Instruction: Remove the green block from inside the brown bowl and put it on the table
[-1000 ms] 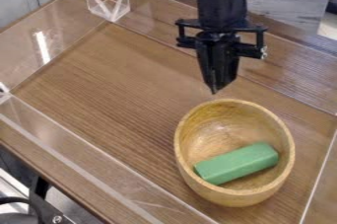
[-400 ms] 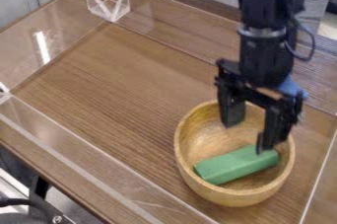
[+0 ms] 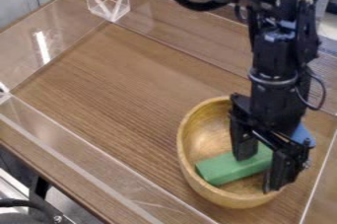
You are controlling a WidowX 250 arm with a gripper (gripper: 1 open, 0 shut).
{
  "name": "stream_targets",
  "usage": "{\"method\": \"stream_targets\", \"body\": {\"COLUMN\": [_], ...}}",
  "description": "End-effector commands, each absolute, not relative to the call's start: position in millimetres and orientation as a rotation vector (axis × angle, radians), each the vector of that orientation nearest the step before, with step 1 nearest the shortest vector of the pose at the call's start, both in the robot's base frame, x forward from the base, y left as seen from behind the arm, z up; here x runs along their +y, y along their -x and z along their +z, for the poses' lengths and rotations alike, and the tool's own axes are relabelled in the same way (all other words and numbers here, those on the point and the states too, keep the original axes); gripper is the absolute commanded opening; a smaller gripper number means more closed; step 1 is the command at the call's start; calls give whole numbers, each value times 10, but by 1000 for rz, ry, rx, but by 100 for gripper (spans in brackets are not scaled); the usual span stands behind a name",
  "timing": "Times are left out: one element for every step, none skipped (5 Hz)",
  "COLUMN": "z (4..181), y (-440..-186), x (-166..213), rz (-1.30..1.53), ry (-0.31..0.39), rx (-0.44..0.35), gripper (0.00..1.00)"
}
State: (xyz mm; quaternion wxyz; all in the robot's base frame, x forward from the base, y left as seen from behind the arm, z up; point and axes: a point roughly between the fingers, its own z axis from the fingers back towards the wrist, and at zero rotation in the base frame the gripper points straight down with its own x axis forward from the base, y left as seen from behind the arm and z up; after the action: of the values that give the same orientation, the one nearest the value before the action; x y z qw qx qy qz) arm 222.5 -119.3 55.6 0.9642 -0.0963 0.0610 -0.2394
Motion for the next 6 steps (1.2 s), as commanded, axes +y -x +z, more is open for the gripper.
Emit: {"method": "stream_targets", "body": {"z": [570,528,490,450,404,354], "y": [-2264,-2272,-2280,-2288,-2296,-2305], "x": [-1133,-1096,-1061,-1026,-997,-973], "rz": [-492,-485,-477,-469,-462,-457], "ry": [190,191,192,193,194,195], "rx": [88,85,84,83,83,84], "gripper": [100,100,100,100,100,100]}}
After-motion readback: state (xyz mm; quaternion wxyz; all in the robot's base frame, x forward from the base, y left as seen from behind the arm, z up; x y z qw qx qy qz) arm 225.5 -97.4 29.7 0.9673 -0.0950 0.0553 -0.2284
